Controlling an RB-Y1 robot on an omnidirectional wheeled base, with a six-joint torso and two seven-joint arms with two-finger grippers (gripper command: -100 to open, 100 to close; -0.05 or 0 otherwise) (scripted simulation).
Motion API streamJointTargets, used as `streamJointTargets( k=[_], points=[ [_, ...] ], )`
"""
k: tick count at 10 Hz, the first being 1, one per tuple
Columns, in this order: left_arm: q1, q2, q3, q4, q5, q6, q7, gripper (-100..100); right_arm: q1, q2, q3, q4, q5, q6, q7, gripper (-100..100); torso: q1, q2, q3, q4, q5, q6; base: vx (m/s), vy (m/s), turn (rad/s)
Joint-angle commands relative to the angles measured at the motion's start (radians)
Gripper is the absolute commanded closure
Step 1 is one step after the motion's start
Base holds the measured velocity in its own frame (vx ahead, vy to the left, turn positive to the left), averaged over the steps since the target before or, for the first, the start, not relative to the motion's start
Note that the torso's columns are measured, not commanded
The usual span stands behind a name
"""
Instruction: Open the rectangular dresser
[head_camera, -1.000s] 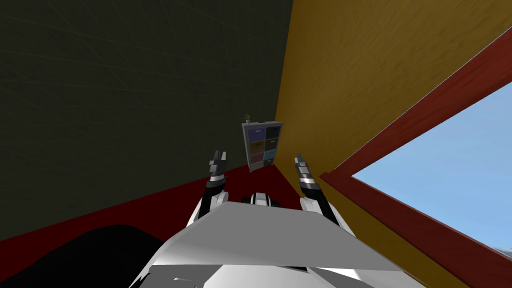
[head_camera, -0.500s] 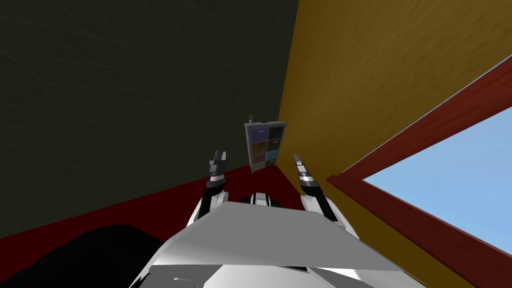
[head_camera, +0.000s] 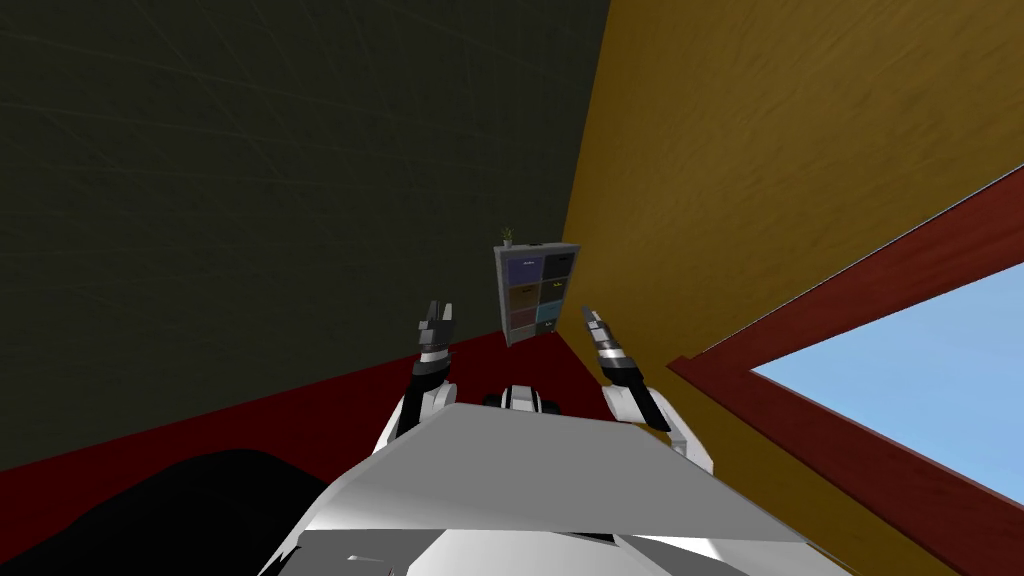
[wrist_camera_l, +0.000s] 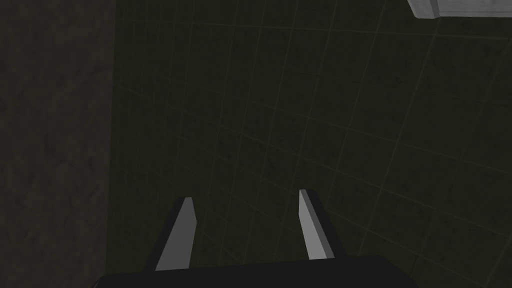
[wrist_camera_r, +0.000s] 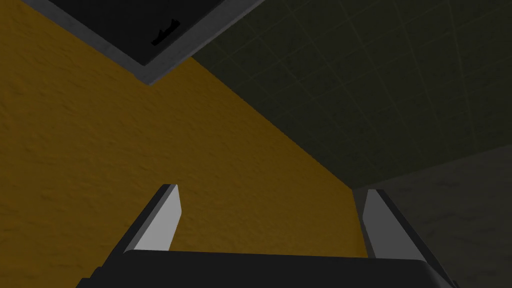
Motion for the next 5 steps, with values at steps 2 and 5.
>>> streamJointTargets(
  k=[2,5],
  points=[
    [0.0,0.0,0.0,0.0,0.0,0.0,0.0,0,-0.05,-0.043,-0.016,0.051,0.038,0.0,0.099,-100,-0.001,-0.001,0.0,0.0,0.0,0.0,0.031,0.071,0.047],
    [0.0,0.0,0.0,0.0,0.0,0.0,0.0,0,-0.075,-0.064,-0.024,0.077,0.057,0.0,0.172,-100,0.001,-0.001,0.0,0.0,0.0,0.0,0.033,0.073,0.042]
  ],
)
